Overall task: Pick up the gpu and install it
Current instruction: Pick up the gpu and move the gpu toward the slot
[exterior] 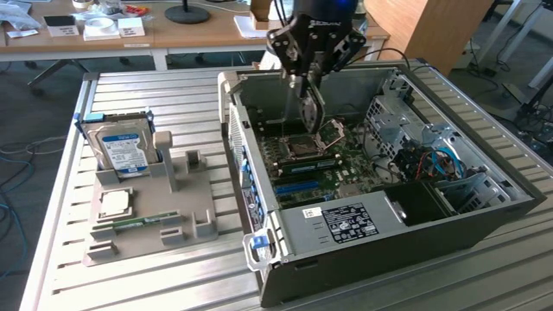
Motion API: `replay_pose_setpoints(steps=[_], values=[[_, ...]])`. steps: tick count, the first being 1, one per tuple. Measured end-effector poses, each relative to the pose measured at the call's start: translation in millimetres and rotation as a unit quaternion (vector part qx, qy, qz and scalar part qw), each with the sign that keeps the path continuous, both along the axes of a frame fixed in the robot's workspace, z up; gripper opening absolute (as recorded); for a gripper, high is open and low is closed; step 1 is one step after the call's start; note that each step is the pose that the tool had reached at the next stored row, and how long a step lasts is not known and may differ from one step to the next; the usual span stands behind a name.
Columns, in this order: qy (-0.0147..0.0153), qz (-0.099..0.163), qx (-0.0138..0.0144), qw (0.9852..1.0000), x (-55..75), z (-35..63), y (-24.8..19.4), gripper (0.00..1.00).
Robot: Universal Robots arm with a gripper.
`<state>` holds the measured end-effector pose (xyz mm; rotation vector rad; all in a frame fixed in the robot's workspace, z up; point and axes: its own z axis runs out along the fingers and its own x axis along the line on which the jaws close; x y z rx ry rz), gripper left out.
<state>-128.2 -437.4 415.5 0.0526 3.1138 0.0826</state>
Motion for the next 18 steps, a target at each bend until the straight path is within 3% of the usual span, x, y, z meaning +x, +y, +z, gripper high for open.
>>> replay_pose_setpoints(steps=[18], values=[[0.0000,0.000,0.0000,1.0000,69.0,0.0,0.2,0.27]])
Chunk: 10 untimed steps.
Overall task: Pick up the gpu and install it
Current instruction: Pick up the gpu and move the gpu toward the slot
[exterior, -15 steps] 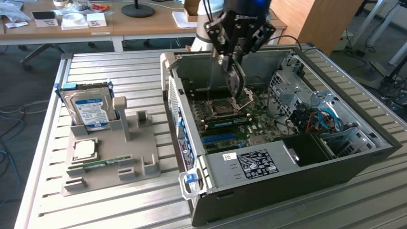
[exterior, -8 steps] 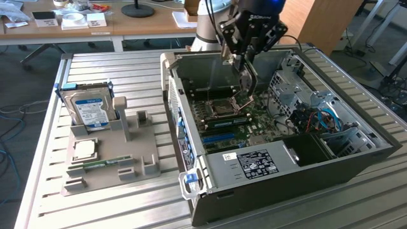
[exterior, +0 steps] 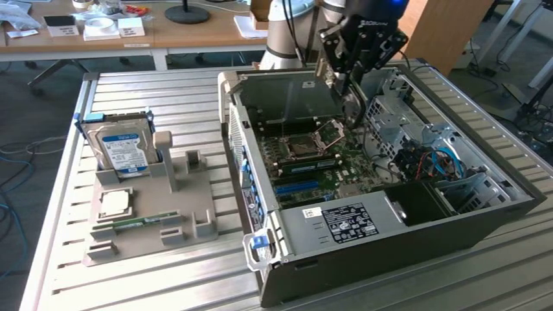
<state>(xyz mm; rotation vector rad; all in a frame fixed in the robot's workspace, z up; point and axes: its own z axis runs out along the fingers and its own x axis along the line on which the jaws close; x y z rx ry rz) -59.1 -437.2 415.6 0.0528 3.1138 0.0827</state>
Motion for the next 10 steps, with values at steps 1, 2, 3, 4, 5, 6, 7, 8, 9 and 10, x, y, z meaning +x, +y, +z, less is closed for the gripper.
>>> replay_pose_setpoints(steps=[1,2,3,4,5,6,7,8,9,10], values=[[0.0000,0.000,0.0000,1.0000,3.8,0.0,0.0,0.27],[0.0000,0.000,0.0000,1.0000,7.9,0.0,0.0,0.27],[0.0000,0.000,0.0000,1.0000,11.8,0.0,0.0,0.27],[0.0000,0.000,0.0000,1.0000,15.6,0.0,0.0,0.27],[0.0000,0.000,0.0000,1.0000,19.9,0.0,0.0,0.27],[0.0000,0.000,0.0000,1.0000,23.9,0.0,0.0,0.27],[0.0000,0.000,0.0000,1.0000,28.1,0.0,0.1,0.27],[0.0000,0.000,0.0000,1.0000,32.3,0.0,0.1,0.27],[0.0000,0.000,0.0000,1.0000,36.6,0.0,0.0,0.27],[0.0000,0.000,0.0000,1.0000,40.6,0.0,0.0,0.27]])
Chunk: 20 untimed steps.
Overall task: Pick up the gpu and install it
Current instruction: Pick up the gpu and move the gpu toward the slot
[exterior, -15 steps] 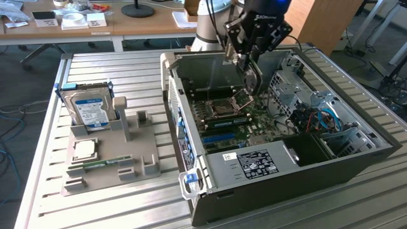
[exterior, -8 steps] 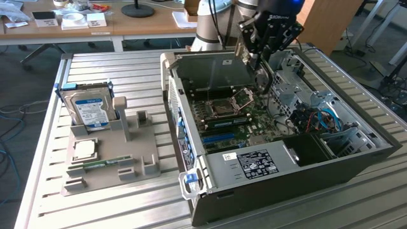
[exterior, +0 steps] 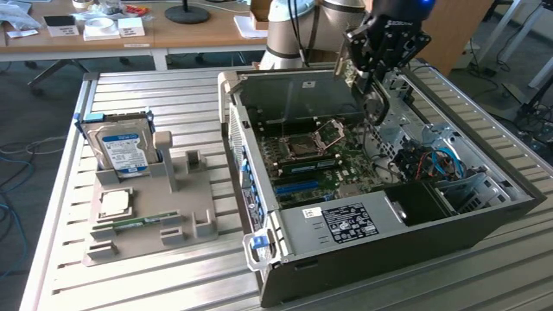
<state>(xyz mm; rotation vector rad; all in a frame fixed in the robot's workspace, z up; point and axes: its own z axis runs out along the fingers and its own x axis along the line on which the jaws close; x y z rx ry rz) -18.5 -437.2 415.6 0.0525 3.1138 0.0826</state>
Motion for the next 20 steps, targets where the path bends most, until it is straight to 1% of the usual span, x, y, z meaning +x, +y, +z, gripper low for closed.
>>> replay_pose_setpoints(steps=[7,10,13,17,20], values=[[0.0000,0.000,0.0000,1.0000,27.5,0.0,0.0,0.27],[0.0000,0.000,0.0001,1.0000,36.8,-0.1,0.1,0.27],[0.0000,0.000,0.0000,1.0000,41.6,0.0,0.1,0.27],[0.0000,0.000,0.0000,1.0000,41.8,0.0,0.0,0.27],[0.0000,0.000,0.0001,1.0000,48.6,-0.1,0.0,0.27]])
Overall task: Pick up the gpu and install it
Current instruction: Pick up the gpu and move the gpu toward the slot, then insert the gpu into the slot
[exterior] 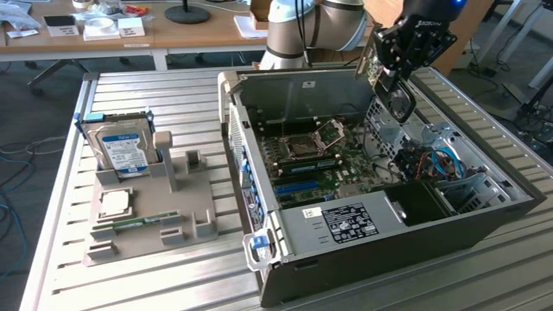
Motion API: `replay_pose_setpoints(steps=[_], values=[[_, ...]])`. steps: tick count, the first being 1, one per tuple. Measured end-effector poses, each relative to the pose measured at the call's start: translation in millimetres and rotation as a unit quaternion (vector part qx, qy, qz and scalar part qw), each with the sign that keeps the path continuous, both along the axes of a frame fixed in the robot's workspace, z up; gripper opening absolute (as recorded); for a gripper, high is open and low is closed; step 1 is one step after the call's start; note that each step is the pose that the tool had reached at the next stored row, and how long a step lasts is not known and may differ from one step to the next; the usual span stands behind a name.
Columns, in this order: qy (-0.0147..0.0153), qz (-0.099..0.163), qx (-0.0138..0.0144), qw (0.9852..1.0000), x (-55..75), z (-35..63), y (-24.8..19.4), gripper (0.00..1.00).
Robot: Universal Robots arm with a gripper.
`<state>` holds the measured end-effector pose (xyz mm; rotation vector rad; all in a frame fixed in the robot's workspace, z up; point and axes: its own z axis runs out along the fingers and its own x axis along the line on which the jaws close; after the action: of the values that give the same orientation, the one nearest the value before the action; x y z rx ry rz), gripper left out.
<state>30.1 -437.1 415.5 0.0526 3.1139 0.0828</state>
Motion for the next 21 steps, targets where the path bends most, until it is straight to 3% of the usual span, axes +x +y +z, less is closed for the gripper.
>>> replay_pose_setpoints(steps=[21], values=[[0.0000,0.000,-0.0002,1.0000,9.3,-1.2,-1.7,0.27]])
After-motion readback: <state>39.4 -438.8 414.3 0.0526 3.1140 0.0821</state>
